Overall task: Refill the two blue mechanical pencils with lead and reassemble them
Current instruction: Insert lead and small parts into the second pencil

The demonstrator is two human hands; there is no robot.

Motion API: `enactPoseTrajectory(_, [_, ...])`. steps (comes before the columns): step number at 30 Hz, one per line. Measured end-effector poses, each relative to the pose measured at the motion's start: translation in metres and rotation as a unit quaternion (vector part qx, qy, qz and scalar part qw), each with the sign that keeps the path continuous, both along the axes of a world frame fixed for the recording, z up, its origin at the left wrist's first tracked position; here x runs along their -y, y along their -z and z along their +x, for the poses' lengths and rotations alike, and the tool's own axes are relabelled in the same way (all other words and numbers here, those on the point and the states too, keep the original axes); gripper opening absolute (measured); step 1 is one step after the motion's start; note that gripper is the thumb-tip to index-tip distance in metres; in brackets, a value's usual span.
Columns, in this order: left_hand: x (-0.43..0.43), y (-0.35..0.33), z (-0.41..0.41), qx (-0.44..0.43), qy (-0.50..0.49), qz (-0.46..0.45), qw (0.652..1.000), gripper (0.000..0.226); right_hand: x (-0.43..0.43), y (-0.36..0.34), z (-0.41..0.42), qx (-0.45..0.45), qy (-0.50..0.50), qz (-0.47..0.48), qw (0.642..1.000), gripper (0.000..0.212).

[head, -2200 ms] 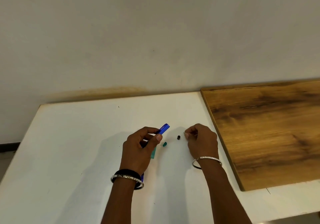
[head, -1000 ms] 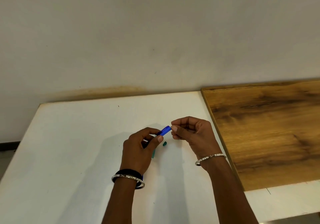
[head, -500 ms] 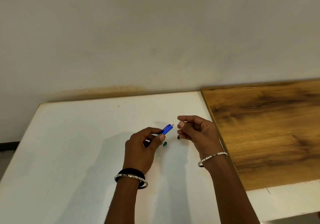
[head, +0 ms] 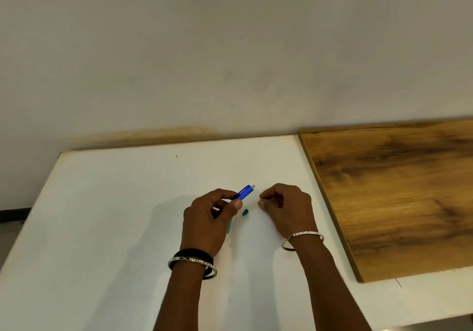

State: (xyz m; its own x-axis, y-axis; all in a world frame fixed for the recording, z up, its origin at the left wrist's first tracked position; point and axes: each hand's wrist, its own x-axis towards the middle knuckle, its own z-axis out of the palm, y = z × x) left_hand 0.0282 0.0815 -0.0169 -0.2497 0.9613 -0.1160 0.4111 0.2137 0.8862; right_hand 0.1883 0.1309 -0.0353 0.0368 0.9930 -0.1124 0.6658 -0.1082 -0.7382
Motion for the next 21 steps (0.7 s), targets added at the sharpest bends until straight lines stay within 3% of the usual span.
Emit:
enactPoseTrajectory(2, [0.000,0.001,0.000,0.000,0.000,-0.004,1.000,0.006,0.000,-0.005,0.002,-0.119,0.033,0.004,0.992,0.013])
enactPoseTrajectory(4, [0.000,0.003,-0.001,-0.003,0.000,-0.007,1.000,0.008,0.000,-0.012,0.003,-0.272,0.045,-0.012,0.961,0.014])
enactPoseTrajectory(6, [0.000,0.004,-0.002,-0.006,0.001,-0.009,1.000,0.011,0.000,-0.017,0.003,-0.345,0.028,-0.032,0.938,0.015])
enactPoseTrajectory(21, [0.001,0.003,-0.002,-0.011,0.000,-0.002,1.000,0.006,0.000,-0.016,-0.002,-0.362,-0.005,-0.027,0.932,0.011])
